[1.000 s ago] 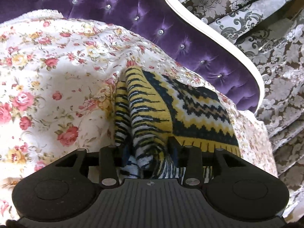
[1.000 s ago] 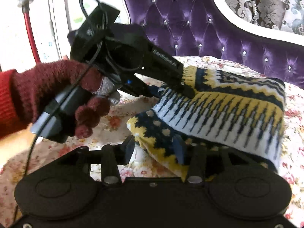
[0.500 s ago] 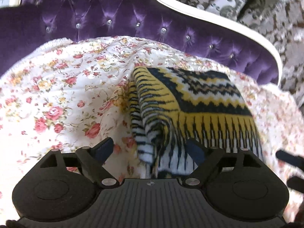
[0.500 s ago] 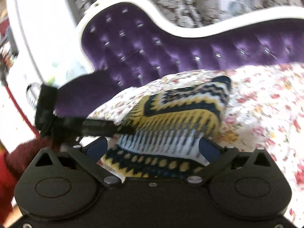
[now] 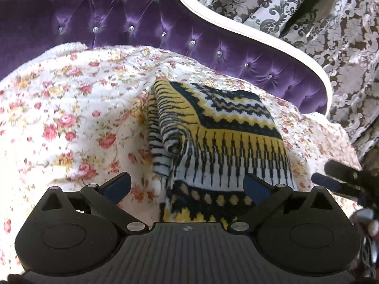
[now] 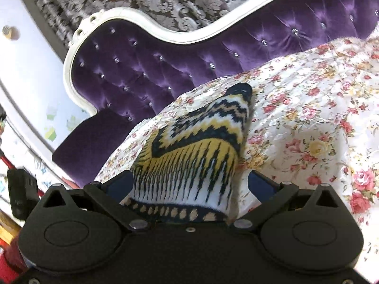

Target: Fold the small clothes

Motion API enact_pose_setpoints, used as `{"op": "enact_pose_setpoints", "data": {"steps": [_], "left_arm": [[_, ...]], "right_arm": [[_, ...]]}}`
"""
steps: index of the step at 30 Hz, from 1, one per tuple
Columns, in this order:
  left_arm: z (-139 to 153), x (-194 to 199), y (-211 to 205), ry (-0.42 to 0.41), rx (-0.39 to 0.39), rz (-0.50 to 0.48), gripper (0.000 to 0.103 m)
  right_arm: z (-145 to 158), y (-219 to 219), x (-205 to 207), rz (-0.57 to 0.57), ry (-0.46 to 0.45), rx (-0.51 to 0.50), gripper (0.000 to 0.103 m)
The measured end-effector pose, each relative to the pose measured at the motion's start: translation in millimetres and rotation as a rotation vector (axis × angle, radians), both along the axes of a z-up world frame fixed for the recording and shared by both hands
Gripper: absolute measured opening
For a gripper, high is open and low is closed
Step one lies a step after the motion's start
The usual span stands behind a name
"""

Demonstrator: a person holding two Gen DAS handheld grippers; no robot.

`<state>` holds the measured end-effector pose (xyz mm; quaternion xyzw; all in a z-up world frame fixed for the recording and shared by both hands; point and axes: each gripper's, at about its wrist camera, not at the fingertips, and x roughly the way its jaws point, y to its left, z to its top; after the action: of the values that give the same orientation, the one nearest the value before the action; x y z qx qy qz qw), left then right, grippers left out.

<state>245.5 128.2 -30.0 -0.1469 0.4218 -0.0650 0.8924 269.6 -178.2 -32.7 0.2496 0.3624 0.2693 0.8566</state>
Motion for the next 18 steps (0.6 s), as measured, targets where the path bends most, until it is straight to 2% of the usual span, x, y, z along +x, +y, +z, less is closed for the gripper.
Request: {"op": "enact_pose_setpoints", "data": {"steps": [9,13,18], "left_arm": [[-30.4,10.1,-0.6,0.069,-0.065,-0.01,0.102],[-41.0,16.3,-5.1,0.084,-0.101,-0.032,0.102],[-44.8,23.2,-12.4,0.069,-0.12,-0.061,0.102]], "right_arm": [[-17.2,-5.1,52.0,-0.006,0.075,0.064,0.103],[-25.2,1.7,73.3,0.013,0.084,0.06,0.103],[-42.4,9.5,93.6,0.044,0.113,0.114,0.103]]}}
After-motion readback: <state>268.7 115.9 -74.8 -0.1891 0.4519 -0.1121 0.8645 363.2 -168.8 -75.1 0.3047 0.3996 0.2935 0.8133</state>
